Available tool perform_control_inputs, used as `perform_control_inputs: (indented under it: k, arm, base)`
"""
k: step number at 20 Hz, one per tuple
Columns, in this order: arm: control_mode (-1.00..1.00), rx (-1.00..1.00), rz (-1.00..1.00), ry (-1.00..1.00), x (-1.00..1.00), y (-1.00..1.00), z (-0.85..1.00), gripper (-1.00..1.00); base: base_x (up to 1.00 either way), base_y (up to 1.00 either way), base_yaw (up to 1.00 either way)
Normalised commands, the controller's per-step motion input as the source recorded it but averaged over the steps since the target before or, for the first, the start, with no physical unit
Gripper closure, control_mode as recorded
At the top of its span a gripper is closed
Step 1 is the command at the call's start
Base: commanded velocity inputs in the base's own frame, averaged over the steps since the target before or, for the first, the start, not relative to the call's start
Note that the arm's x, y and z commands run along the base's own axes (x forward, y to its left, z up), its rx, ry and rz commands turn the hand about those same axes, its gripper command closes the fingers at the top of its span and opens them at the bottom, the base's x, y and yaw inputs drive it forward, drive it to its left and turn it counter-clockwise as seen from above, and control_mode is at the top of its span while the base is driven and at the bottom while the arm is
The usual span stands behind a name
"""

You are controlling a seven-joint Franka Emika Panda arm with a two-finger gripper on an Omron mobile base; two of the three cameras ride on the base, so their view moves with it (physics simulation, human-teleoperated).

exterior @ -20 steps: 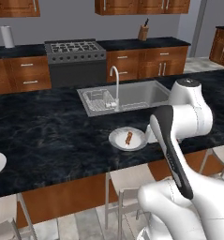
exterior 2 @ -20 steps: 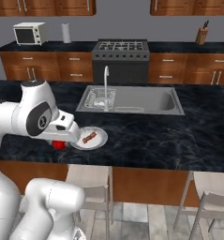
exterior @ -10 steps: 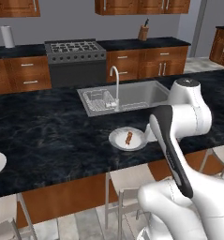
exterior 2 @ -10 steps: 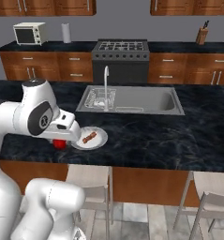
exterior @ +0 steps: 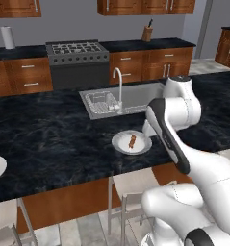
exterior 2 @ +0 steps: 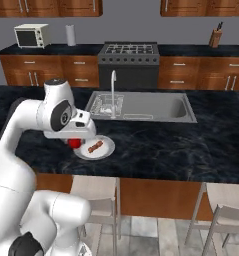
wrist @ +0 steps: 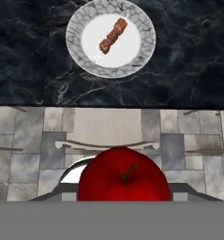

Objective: Pick up each apple from the fridge and place one apple on each plate on the dining counter.

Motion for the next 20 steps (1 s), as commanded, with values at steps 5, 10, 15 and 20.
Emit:
perform_control_inputs:
  k: [5, 10, 15, 20]
  arm:
    - [-1.0, -0.03, 0.19, 0.12, 0.79, -0.04, -0.48, 1.0]
    - [-1.0, -0.02, 0.18, 0.04, 0.68, 0.0, -0.62, 1.0]
    - [-1.0, -0.05, 0.14, 0.01, 0.53, -0.04, -0.67, 1.0]
    - [-1.0, 0.0, 0.14, 0.0, 0.55, 0.0, -0.4, 1.0]
  base:
    - [0.0, 0.0, 0.0]
    - [0.0, 0.0, 0.0]
    - [0.0, 0.0, 0.0]
    - [0.0, 0.0, 0.0]
